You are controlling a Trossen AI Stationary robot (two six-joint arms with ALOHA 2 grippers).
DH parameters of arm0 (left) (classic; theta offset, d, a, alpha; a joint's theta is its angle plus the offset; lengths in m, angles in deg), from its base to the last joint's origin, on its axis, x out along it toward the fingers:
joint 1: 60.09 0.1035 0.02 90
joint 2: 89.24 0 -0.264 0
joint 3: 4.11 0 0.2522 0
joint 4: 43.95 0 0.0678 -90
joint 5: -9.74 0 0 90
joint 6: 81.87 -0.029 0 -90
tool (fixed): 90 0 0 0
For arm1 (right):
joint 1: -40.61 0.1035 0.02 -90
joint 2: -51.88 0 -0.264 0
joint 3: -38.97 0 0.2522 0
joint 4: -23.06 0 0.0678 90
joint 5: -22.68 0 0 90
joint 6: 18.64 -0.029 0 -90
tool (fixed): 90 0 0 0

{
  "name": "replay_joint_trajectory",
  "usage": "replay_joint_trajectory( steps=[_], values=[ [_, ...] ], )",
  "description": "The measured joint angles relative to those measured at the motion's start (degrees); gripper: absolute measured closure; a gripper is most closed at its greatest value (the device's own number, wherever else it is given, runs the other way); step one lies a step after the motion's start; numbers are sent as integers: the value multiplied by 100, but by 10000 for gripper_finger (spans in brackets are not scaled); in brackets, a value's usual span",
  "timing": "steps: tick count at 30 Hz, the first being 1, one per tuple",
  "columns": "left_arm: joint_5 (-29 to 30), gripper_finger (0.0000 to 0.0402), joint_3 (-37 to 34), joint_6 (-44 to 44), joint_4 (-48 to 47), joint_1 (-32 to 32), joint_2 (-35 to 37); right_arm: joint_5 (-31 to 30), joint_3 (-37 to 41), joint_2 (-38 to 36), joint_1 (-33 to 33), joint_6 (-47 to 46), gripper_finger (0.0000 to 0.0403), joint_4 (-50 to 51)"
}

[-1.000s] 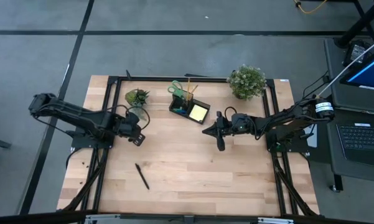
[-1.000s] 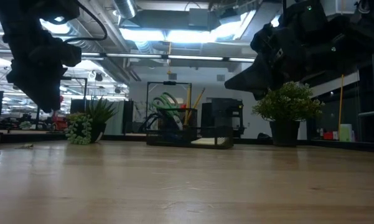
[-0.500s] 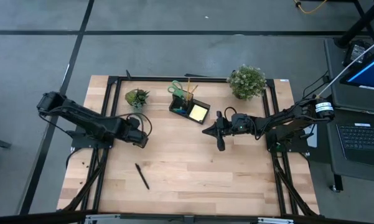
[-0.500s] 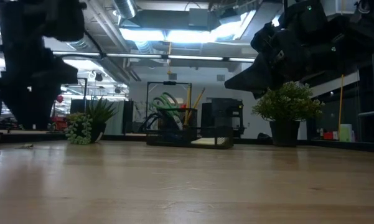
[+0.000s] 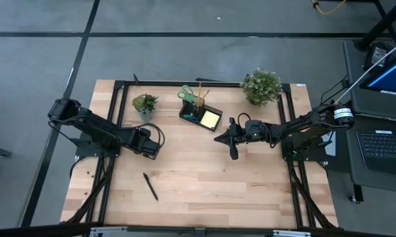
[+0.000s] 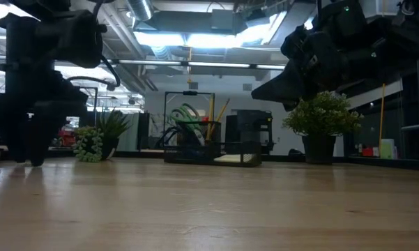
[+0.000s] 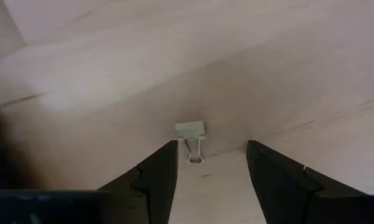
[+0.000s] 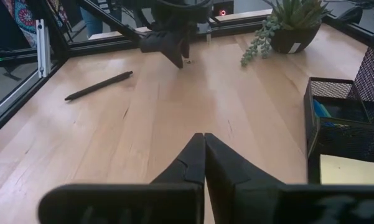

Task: Pick and place office supplies into organizer
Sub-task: Put the binder clip into the desk organizer

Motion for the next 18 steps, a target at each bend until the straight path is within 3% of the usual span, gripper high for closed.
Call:
replay_joint_trajectory(
  steps=[18],
  values=[
    [38, 217, 0, -217, -46, 463, -12, 11, 0, 0, 2, -16, 393, 0]
  ],
)
